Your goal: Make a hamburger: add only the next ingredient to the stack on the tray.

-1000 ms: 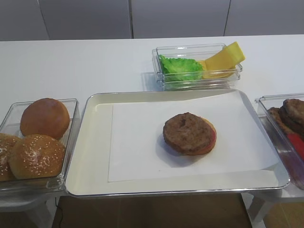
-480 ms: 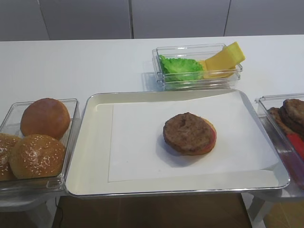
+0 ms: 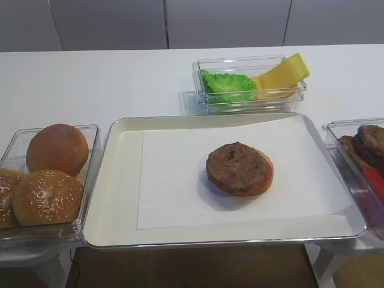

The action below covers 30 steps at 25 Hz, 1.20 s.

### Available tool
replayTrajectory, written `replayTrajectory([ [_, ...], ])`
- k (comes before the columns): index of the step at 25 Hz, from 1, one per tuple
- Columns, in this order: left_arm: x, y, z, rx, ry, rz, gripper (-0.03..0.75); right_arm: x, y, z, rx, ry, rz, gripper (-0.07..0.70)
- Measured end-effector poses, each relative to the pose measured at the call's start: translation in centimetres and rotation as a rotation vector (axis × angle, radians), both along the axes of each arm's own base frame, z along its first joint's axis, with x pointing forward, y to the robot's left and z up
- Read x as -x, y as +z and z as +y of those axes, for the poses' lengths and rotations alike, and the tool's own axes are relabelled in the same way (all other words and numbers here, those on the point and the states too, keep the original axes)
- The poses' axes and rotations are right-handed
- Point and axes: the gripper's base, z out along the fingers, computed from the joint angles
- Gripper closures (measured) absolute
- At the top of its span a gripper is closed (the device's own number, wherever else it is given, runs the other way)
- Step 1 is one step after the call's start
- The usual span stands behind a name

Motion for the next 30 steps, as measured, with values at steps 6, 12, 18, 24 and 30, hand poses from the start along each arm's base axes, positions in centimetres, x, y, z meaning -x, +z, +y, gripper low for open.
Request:
replayTrajectory([
  [6, 0.0, 0.0, 0.0, 0.000, 0.000, 0.000, 0.346, 1.5, -1.7, -0.1, -0.005, 0.016, -0.063, 0.182],
  [12, 0.0, 0.0, 0.0, 0.000, 0.000, 0.000, 0.346, 0.9, -3.1, 0.0, 0.005, 0.020, -0.017, 0.182],
  [18, 0.0, 0.0, 0.0, 0.000, 0.000, 0.000, 0.346, -0.2, -4.2, 0.1, 0.006, 0.008, -0.023, 0.182],
  [24, 0.0, 0.0, 0.0, 0.000, 0.000, 0.000, 0.346, -0.6, -4.4, -0.3, 0.042, -0.024, -0.045, 0.182],
  [30, 0.0, 0.0, 0.0, 0.000, 0.000, 0.000, 0.346, -0.6, -4.4, -0.3, 0.046, -0.025, -0.047, 0.182],
])
